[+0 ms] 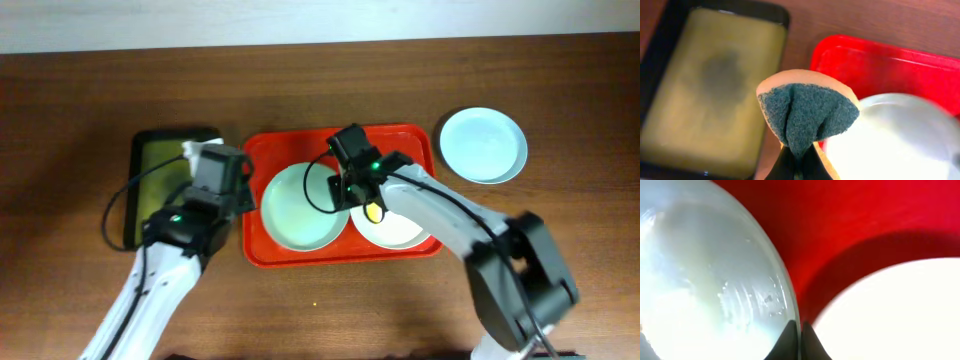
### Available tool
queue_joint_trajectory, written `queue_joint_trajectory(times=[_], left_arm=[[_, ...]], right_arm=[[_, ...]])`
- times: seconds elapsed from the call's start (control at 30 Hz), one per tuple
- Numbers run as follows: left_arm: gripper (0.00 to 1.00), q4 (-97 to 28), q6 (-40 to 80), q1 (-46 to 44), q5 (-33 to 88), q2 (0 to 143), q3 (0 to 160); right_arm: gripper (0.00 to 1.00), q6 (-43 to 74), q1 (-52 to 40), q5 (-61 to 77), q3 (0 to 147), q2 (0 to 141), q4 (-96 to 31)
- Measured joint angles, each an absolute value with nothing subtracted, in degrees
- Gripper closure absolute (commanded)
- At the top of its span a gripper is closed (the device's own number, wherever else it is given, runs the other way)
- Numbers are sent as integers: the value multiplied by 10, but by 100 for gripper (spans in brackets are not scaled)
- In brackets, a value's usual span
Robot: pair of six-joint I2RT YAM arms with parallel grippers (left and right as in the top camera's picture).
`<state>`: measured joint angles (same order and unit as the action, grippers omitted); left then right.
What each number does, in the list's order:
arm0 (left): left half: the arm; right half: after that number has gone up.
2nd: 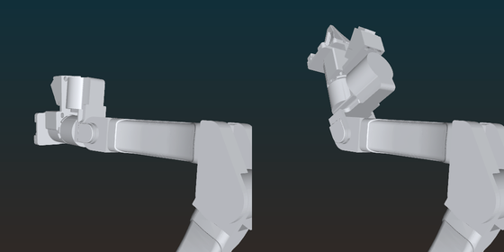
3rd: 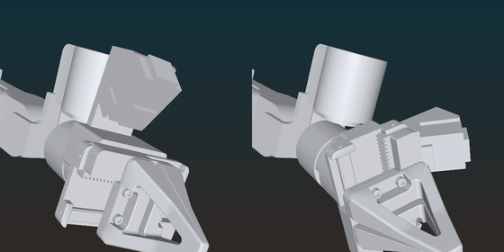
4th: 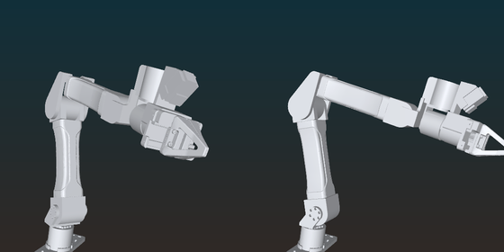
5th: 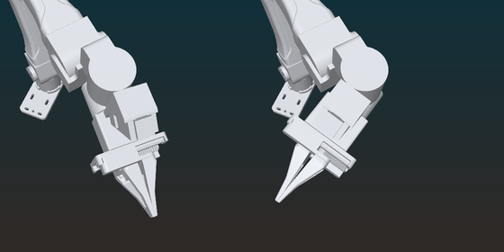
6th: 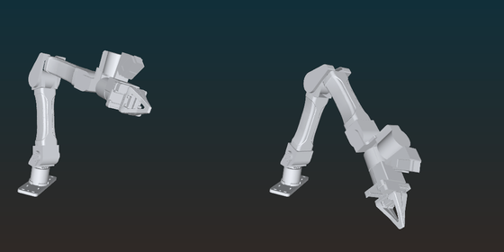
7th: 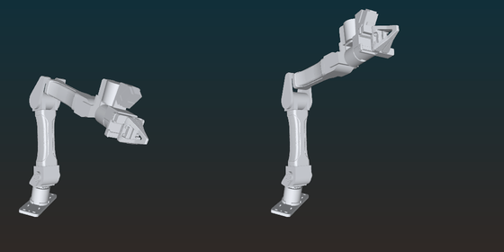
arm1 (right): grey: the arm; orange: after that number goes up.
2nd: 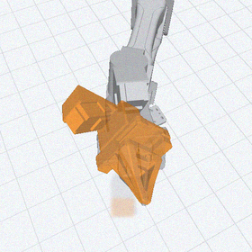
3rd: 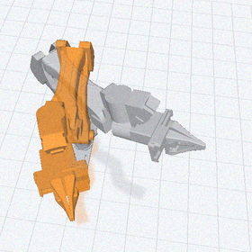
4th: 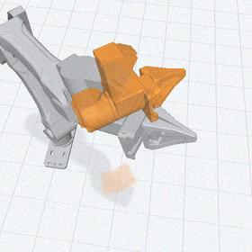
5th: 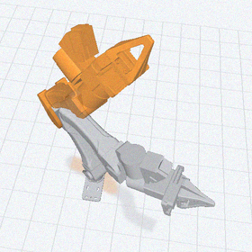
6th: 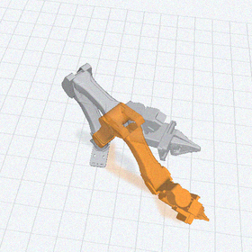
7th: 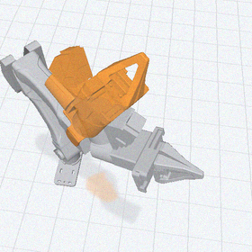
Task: Clean dirty plates on tray and stack at the side
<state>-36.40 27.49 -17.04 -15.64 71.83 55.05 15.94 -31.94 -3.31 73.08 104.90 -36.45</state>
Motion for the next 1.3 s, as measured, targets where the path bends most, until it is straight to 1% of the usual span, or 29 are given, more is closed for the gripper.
queue_joint_trajectory(times=[0.1, 0.17, 0.3, 0.4, 0.5, 0.57, 0.73, 0.8, 0.87, 0.97, 1.07, 1.13, 1.17, 1.2, 1.27, 1.3], left_arm=[[100, -380, 275, -129, -144, 690, 550], [100, -385, 275, -103, -141, 679, 550], [100, -403, 275, -58, -135, 671, 550], [100, -414, 275, -32, -133, 671, 550], [100, -419, 275, -10, -133, 671, 550], [100, -424, 275, -4, -133, 671, 550], [100, -434, 275, -3, -132, 671, 550], [100, -435, 275, -3, -130, 671, 550], [100, -436, 275, -3, -130, 671, 550], [100, -436, 275, -3, -128, 671, 550], [100, -436, 275, -3, -128, 671, 550], [100, -435, 275, -3, -128, 671, 549], [100, -436, 275, -3, -128, 671, 549], [100, -436, 275, -3, -128, 671, 549], [100, -436, 275, -3, -128, 671, 549], [100, -436, 275, -3, -128, 671, 549]], right_arm=[[96, 113, -343, -140, 771, 995, -403], [96, 70, -364, -194, 789, 968, -405], [96, -58, -433, -337, 818, 923, -398], [96, -185, -497, -483, 823, 914, -376], [96, -331, -557, -606, 822, 915, -316], [96, -411, -582, -649, 822, 915, -270], [96, -620, -618, -713, 822, 915, -135], [96, -684, -620, -733, 822, 915, -81], [96, -730, -620, -750, 822, 915, -56], [96, -748, -620, -763, 822, 915, -53], [96, -683, -616, -766, 822, 915, -73], [96, -609, -605, -743, 823, 914, -152], [96, -550, -590, -702, 815, 915, -245], [96, -521, -575, -669, 806, 917, -290], [96, -462, -541, -617, 790, 936, -333], [96, -435, -528, -610, 784, 948, -332]])
